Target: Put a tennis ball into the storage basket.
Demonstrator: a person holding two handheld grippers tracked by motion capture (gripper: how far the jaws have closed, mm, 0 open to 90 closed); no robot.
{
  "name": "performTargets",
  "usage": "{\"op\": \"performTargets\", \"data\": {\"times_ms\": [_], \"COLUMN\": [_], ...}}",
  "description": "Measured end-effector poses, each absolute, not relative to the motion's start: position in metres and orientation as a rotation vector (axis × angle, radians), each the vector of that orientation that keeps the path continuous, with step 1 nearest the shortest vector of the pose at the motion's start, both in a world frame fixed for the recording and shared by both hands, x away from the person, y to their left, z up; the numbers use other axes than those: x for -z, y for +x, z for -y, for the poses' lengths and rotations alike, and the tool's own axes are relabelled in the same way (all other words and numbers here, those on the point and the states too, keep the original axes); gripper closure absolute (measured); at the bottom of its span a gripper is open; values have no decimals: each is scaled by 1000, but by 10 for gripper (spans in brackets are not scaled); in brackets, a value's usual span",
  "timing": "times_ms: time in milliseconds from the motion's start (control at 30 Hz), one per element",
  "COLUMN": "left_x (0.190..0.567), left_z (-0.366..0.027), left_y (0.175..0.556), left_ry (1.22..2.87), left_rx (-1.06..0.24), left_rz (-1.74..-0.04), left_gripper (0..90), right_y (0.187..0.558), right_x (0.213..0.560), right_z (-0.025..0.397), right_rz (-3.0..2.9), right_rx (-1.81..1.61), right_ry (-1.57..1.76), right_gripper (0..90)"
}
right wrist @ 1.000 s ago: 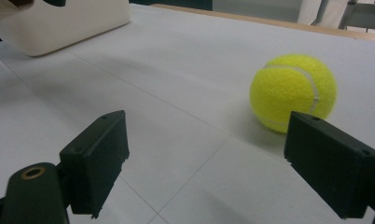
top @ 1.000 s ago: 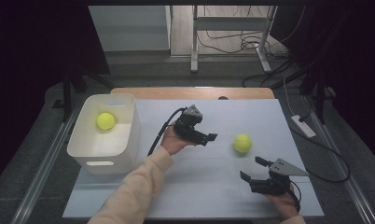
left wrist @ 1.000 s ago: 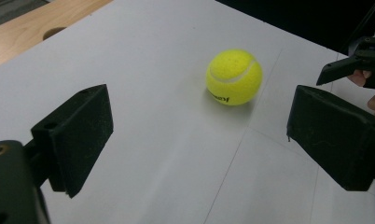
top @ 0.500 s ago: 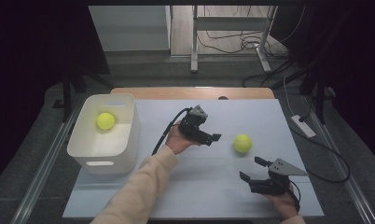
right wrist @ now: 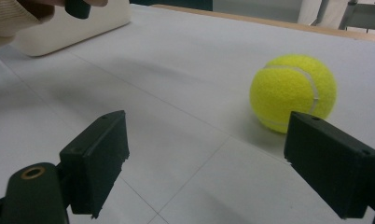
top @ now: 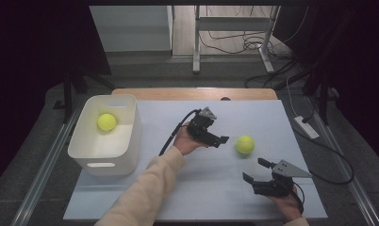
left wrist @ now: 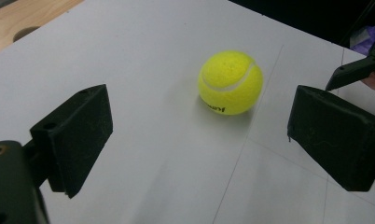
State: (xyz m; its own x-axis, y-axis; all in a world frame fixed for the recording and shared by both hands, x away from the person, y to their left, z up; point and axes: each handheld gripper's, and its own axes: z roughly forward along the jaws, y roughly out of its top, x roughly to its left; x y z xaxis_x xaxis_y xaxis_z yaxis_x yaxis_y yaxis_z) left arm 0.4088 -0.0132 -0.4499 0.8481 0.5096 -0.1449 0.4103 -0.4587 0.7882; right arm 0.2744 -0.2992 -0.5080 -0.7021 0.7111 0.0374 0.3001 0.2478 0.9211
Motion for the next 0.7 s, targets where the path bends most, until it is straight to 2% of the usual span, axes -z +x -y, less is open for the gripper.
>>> {"op": "performTargets", "data": {"times_ms": [700], "left_x": [461], "left_z": [37], "left_y": [414], "left_ry": [2121], "left_rx": [-89], "left_rz": [-655], "left_gripper": [72], "right_y": [275], "right_x": [508], "right_z": [300], "right_rz": [-2132], "right_rx": [-1454], "right_ry": [930], "right_gripper": [136]}}
